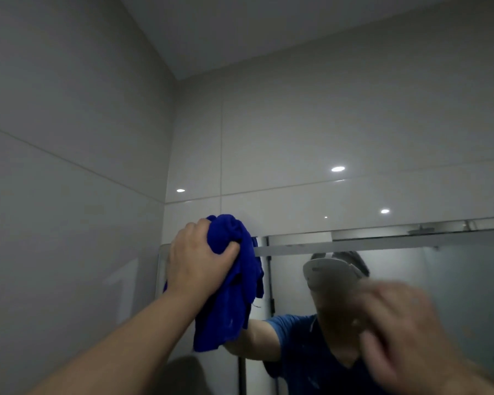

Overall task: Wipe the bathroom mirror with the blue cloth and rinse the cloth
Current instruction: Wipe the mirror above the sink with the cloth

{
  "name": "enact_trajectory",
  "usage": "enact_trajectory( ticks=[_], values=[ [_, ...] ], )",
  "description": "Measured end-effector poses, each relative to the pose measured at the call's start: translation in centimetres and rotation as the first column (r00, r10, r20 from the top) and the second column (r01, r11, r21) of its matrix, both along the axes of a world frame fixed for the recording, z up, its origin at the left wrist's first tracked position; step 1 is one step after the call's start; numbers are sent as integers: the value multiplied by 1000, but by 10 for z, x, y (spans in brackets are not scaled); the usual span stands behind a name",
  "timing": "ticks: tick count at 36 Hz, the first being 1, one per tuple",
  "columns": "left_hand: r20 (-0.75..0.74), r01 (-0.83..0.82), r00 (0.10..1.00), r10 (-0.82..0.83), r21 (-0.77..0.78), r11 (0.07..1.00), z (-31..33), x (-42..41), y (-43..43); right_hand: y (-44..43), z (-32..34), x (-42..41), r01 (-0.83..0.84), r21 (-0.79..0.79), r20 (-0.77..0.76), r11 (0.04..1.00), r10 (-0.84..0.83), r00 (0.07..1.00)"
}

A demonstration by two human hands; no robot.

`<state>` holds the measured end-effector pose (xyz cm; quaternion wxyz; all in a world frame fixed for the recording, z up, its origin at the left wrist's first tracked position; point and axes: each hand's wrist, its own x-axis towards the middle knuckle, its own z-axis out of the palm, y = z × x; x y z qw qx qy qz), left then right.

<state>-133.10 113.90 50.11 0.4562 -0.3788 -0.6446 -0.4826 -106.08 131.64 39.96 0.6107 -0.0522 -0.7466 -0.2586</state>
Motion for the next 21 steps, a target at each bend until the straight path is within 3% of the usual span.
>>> enact_trajectory(
  ticks=[1, 4, 9, 11, 19, 21],
  values=[
    [4, -18, 1000, 18, 0, 1000, 1, 0, 1, 13, 15, 16, 44, -23, -123, 999, -46, 991],
    [-44, -106, 994, 105, -32, 994, 6, -1, -1, 25, 77, 42, 93, -351, -329, 932, -216, 919],
    [-40, 91, 995, -96, -108, 990, 6, -3, -11, 95, 85, 52, 193, -321, -294, 927, -291, 910],
    [-60, 62, 996, -72, -148, 987, 5, -7, -17, 98, 79, 50, 188, -259, -315, 947, -267, 911],
    [137, -55, 987, 78, -165, 985, 29, -55, -48, 44, 90, 53, 156, -323, -324, 934, -264, 909],
    [125, -94, 986, 113, -151, 984, 31, -59, -48, 43, 90, 54, 159, -330, -315, 931, -267, 911]
  ],
)
